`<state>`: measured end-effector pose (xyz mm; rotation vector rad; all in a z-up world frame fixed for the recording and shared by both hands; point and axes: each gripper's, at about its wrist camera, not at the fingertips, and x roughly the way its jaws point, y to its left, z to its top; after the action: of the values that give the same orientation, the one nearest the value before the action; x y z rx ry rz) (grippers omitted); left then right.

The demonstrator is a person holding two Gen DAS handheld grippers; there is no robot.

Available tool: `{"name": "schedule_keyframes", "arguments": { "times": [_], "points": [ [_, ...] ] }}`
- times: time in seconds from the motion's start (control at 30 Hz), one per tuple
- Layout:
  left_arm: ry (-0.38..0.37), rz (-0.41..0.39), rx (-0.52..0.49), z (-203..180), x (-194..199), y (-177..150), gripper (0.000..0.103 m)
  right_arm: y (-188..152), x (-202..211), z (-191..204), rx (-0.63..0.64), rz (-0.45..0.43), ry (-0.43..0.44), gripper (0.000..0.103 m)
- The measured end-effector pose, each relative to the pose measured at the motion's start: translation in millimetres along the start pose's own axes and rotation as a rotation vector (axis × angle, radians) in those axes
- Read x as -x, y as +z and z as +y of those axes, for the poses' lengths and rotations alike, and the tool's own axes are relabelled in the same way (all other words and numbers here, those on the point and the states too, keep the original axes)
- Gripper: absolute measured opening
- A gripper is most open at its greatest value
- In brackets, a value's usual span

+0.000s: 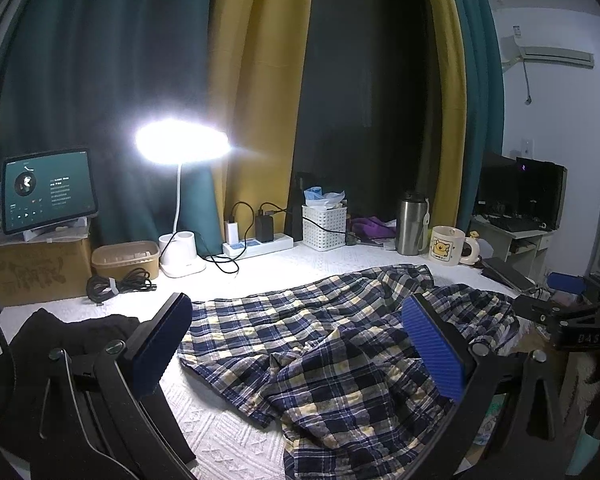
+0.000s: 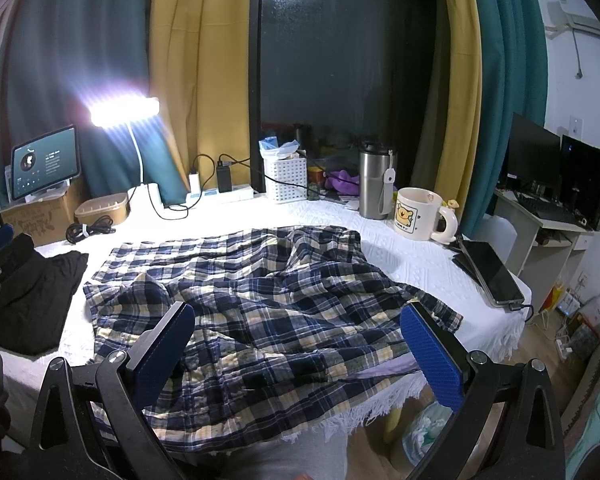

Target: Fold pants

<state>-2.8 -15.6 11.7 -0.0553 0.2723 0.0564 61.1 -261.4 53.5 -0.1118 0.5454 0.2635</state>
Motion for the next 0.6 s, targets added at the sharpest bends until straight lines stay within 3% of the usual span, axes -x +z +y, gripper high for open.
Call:
{"name": "schedule_keyframes", "arguments": {
  "times": [0.6],
  "points": [
    [0.001, -0.006, 0.001, 0.7, -0.4, 1.3, 0.103, -2.2, -1.6, -0.1, 0.001, 0.0, -0.001, 0.103]
  ]
}}
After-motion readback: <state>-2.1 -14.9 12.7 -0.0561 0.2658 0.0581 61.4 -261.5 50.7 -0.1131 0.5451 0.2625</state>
